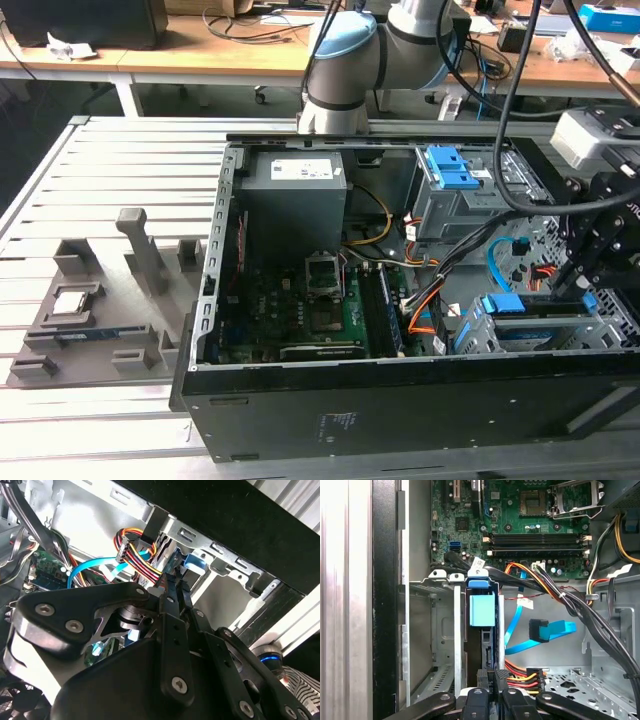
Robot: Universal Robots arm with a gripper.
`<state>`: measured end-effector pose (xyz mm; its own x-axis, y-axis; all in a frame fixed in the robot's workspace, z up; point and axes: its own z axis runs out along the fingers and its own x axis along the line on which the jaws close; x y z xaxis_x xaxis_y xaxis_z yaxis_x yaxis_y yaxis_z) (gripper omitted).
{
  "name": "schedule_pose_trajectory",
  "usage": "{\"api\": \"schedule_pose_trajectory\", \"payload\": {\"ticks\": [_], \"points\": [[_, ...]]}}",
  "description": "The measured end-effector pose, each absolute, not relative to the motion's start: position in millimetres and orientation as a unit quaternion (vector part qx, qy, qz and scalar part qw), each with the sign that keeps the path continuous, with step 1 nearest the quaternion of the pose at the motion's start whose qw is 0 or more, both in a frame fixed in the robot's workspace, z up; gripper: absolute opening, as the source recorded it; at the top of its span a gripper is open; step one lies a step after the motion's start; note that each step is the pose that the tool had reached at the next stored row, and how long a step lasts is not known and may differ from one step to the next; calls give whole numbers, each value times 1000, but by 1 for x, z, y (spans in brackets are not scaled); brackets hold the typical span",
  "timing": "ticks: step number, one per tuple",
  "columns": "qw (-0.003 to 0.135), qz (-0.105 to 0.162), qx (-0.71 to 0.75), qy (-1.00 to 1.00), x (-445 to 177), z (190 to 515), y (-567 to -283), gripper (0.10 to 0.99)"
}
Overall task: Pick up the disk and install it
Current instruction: 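Insert the first disk wire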
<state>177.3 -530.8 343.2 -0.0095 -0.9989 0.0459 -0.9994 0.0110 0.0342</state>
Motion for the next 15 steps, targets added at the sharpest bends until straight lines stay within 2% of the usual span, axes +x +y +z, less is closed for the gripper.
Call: {"api": "schedule_pose_trajectory", "payload": {"ticks": [15], "points": [[27, 3, 696, -717, 176, 342, -531, 169]]}}
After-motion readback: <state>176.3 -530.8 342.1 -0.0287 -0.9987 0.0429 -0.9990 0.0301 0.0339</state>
